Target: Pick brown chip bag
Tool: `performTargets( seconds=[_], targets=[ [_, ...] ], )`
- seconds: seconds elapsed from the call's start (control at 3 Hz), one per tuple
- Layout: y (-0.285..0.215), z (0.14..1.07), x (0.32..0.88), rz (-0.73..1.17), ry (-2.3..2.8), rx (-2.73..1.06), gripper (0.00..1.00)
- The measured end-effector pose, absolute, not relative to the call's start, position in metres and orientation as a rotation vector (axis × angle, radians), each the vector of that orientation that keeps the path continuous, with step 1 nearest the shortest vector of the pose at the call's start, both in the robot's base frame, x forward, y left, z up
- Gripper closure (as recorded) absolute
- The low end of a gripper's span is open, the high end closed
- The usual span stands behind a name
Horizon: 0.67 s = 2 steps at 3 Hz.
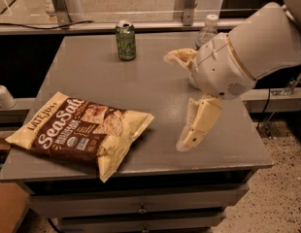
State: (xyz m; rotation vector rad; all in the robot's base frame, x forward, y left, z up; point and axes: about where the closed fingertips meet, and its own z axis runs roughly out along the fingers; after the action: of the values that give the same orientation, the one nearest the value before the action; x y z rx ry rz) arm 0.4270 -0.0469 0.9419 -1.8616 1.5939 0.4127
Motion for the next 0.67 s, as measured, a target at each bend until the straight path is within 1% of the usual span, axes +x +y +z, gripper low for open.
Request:
performTargets(
  seconds=[0.33, 0.67],
  targets=[
    [-0.047, 0.942, 0.427, 0.413, 1.594, -1.862, 0.0],
    [-0.045, 0.937, 0.437, 0.367, 1.555, -1.854, 0.0]
  ],
)
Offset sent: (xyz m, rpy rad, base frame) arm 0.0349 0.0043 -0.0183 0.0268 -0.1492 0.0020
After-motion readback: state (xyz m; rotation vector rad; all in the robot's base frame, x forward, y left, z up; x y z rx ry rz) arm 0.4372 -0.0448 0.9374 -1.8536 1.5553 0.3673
